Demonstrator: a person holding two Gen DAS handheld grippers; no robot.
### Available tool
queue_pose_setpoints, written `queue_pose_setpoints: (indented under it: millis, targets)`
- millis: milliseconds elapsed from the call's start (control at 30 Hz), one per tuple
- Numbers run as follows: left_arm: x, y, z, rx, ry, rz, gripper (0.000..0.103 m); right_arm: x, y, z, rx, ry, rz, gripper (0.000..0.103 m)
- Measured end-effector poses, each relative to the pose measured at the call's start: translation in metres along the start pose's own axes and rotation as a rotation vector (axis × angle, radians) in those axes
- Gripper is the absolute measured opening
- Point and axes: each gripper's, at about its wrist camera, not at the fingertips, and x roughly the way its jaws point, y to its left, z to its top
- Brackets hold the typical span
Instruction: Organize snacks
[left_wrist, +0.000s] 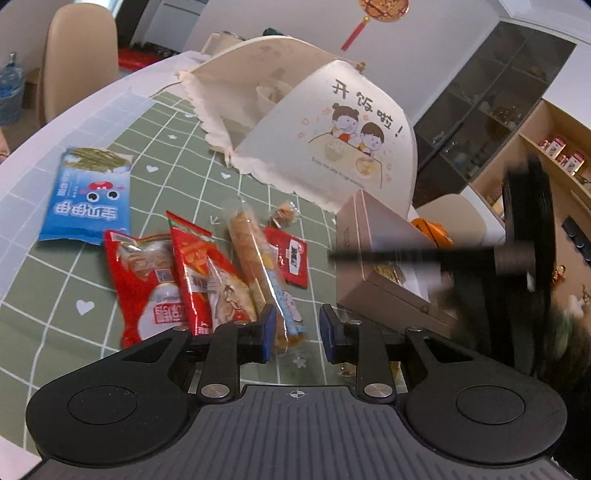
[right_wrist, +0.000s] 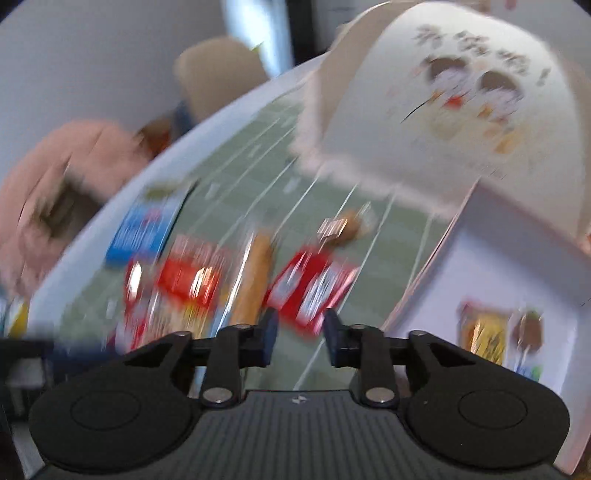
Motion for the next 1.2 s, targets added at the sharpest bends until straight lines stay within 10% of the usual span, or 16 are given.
queue_pose_setpoints:
  millis: [400, 467, 767, 1000, 1200]
  targets:
    - [-0.034, 0.043, -0.004, -0.109, -0.063, 0.12, 0.029, 0.125, -0.005, 0.056, 0.253, -0.014, -0.265, 0.044]
    - [-0.039, 0.05, -0.007, -0.121, -0.06, 0.13, 0.029, 0.123, -0.008, 0.058, 0.259, -0.01, -0.219, 0.023]
    - [-0.027, 0.035, -0.009, -0.079, -0.013, 0.081, 0.029, 0.004, 0.003, 0.004, 0.06, -0.011, 0.072, 0.018]
    - [0.026, -0.024, -0.024, 0.012, 0.177, -0.087, 0.029, -0.06, -0.033, -0.077, -0.019, -0.009, -0.112, 0.019]
    - [0.052, -0.05, -0.035, 0.0, 0.269, -0.062, 0.029, -0.064, -0.057, -0.124, 0.035, 0.004, -0.22, 0.029]
